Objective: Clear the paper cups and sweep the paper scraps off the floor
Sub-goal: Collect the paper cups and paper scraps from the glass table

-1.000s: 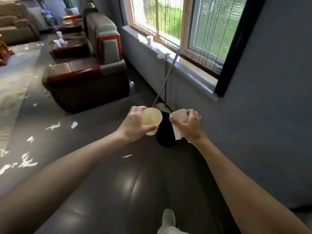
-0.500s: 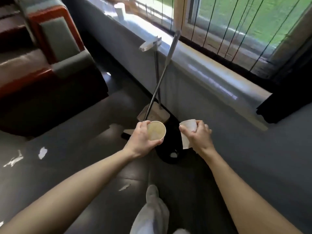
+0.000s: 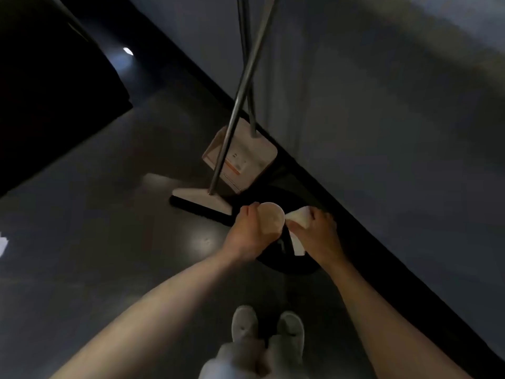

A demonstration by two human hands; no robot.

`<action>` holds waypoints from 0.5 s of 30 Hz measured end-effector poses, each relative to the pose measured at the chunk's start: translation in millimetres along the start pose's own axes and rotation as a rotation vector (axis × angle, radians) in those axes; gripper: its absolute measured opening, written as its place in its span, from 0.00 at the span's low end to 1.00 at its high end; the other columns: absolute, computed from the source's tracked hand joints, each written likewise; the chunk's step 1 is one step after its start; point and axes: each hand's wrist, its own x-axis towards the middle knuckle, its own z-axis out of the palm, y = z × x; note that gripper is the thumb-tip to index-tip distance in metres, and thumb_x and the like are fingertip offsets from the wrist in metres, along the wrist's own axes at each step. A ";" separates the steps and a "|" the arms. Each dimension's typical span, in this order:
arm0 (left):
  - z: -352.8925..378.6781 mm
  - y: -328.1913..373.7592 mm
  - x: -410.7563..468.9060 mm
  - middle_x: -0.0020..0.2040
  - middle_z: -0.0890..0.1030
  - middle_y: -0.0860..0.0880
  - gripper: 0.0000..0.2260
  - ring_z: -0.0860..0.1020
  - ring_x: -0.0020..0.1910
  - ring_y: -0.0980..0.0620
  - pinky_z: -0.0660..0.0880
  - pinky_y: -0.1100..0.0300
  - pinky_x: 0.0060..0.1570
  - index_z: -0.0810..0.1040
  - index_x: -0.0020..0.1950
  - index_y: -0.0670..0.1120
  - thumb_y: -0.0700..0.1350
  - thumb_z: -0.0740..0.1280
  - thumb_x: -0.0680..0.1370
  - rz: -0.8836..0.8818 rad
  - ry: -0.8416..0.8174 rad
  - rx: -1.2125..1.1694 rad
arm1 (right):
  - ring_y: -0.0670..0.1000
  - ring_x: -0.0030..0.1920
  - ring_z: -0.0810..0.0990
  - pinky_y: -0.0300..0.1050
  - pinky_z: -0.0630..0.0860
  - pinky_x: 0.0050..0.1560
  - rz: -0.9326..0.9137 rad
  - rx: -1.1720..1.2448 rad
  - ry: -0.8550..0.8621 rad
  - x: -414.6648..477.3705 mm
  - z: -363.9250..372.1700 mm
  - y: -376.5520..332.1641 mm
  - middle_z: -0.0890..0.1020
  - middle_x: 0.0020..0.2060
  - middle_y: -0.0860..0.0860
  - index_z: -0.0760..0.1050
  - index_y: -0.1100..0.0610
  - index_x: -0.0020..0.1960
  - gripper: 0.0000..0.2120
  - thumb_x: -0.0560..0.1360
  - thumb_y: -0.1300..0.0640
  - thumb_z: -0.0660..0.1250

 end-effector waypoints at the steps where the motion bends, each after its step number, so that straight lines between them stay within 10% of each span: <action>1: 10.9 -9.8 13.8 0.69 0.68 0.44 0.41 0.70 0.68 0.45 0.70 0.52 0.64 0.61 0.74 0.45 0.57 0.76 0.68 -0.009 -0.015 0.034 | 0.57 0.69 0.68 0.55 0.69 0.66 0.005 0.029 -0.024 13.6 10.2 9.6 0.70 0.68 0.54 0.64 0.55 0.73 0.39 0.69 0.40 0.71; 5: 35.0 -41.7 44.2 0.78 0.55 0.42 0.47 0.55 0.76 0.43 0.57 0.53 0.73 0.48 0.79 0.43 0.55 0.74 0.71 -0.026 -0.163 0.170 | 0.54 0.71 0.68 0.50 0.68 0.69 0.091 0.129 -0.119 38.6 32.6 42.1 0.66 0.73 0.53 0.53 0.50 0.78 0.40 0.74 0.48 0.71; 15: -79.0 14.7 -22.6 0.75 0.61 0.44 0.33 0.61 0.74 0.46 0.60 0.55 0.70 0.56 0.77 0.42 0.51 0.67 0.78 0.080 -0.107 0.239 | 0.53 0.77 0.52 0.54 0.55 0.76 0.046 0.027 -0.177 -32.7 -10.4 -16.5 0.53 0.78 0.49 0.46 0.45 0.79 0.32 0.81 0.50 0.60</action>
